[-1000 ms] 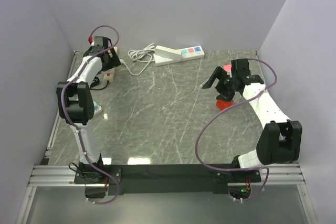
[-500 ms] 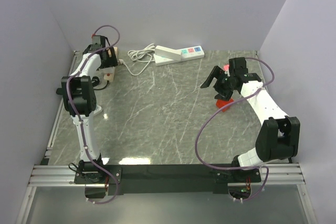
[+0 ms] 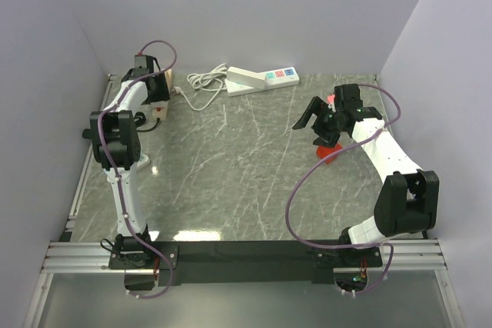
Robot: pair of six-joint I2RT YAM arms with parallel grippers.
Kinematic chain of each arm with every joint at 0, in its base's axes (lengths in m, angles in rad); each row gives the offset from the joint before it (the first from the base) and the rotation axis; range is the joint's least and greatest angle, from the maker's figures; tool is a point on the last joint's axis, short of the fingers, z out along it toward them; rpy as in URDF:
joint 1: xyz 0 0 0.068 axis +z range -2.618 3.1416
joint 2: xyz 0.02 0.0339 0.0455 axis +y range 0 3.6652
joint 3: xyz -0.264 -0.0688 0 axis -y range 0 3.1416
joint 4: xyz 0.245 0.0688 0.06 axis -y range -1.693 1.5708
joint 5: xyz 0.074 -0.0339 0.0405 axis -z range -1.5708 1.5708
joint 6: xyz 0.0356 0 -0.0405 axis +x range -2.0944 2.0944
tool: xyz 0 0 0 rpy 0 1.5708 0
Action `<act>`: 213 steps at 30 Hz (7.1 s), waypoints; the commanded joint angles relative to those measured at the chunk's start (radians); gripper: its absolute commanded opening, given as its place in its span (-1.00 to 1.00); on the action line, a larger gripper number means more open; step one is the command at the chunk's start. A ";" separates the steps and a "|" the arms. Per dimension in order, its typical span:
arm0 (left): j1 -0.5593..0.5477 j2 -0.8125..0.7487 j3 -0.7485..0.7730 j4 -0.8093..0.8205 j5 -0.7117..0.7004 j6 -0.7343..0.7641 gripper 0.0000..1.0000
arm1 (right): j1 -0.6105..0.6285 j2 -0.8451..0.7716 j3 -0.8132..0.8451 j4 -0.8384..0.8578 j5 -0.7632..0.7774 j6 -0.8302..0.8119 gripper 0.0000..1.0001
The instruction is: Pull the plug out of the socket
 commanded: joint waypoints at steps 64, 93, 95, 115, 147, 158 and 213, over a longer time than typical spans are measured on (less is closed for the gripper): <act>-0.913 -0.736 -1.001 0.486 -0.058 -0.438 0.70 | 0.137 -0.020 0.007 0.051 0.027 0.020 1.00; -0.414 -1.062 -1.137 0.441 0.201 -0.455 0.80 | 0.409 0.310 0.467 -0.181 0.235 0.089 1.00; -0.403 -1.088 -1.145 0.431 0.198 -0.487 0.80 | 0.452 0.382 0.518 -0.222 0.280 0.114 1.00; -0.363 -1.290 -1.265 0.360 0.185 -0.541 0.79 | 0.549 0.691 0.774 -0.339 0.417 0.306 0.82; -0.450 -0.707 -1.032 0.556 0.534 -0.317 0.74 | 0.379 0.599 0.337 0.152 -0.462 -0.205 -1.00; -0.478 -0.561 -1.021 0.527 0.389 -0.289 0.24 | 0.348 0.596 0.349 0.159 -0.490 -0.188 -1.00; -0.490 -0.415 -1.088 0.615 0.366 -0.412 -0.99 | 0.176 0.494 0.396 0.041 -0.565 -0.141 -1.00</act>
